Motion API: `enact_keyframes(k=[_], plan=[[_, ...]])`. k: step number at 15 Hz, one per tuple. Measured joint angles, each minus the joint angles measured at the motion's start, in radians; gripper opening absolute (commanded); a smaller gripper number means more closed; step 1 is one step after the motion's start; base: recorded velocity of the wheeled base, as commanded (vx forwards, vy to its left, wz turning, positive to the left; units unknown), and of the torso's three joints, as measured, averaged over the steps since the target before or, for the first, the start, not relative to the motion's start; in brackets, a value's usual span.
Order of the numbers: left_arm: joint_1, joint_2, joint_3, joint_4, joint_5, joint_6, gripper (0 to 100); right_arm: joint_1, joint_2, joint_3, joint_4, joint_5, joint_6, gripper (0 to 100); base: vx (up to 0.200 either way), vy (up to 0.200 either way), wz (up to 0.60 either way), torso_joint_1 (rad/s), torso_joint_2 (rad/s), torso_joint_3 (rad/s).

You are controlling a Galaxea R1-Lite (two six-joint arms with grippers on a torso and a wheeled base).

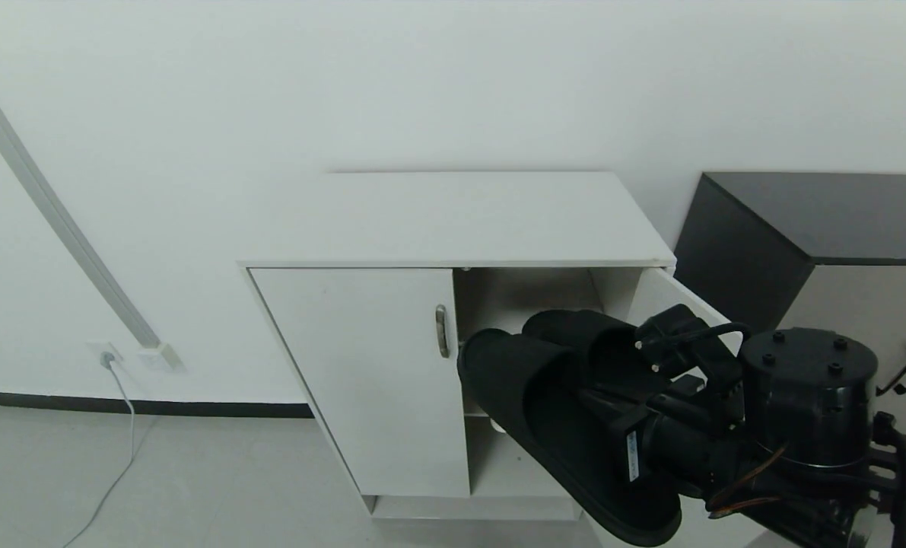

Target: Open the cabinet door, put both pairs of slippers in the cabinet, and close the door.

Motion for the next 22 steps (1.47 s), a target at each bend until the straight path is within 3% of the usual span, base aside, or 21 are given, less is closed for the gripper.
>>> enact_keyframes(k=[12, 22], plan=[[0.000, 0.000, 0.000, 0.000, 0.000, 0.000, 0, 0.000, 0.031, 0.019, -0.076, 0.000, -0.025, 0, 0.000, 0.000, 0.00, -0.171, 0.49, 0.324], [0.000, 0.000, 0.000, 0.001, 0.000, 0.000, 0, 0.000, 0.043, 0.039, -0.101, 0.000, -0.027, 0, 0.000, 0.000, 0.00, -0.062, 0.43, 0.364]])
